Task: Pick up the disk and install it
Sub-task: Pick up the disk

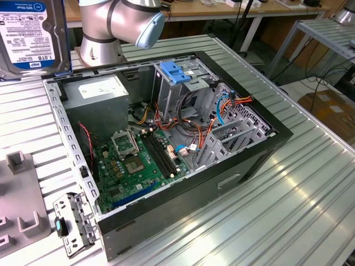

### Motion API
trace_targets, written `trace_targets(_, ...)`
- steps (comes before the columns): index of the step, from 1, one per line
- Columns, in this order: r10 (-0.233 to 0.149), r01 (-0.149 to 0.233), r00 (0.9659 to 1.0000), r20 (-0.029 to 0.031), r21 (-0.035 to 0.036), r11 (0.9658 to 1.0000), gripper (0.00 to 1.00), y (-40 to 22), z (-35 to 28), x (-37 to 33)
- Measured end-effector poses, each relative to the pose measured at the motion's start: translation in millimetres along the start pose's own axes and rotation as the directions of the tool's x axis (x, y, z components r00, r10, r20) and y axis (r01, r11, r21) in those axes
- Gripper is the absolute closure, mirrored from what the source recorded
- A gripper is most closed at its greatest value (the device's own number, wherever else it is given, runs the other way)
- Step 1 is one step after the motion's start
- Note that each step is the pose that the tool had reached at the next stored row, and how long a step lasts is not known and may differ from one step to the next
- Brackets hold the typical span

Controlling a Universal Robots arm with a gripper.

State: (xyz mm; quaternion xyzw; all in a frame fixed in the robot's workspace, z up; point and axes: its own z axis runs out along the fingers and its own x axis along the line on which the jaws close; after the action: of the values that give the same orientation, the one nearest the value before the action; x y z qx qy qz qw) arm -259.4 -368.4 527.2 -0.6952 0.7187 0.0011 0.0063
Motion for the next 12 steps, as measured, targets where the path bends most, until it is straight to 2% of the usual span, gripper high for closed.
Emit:
trace_targets(5, 0.0, 0.0, 1.0, 0.0, 0.0, 1.0, 0.63, -12.8, 0.1, -0.4)
trace_targets(8, 0.0, 0.0, 1.0, 0.0, 0.0, 1.0, 0.63, -25.7, 0.3, -0.9)
trace_targets(10, 0.0, 0.0, 1.0, -0.0001, -0.0001, 1.0, 0.63, -31.0, 0.3, -1.0)
trace_targets(11, 0.0, 0.0, 1.0, 0.0, 0.0, 1.0, 0.63, -36.4, 0.4, -1.2)
trace_targets(12, 0.0, 0.0, 1.0, -0.0001, 0.0, 1.0, 0.63, -39.0, 0.4, -1.3)
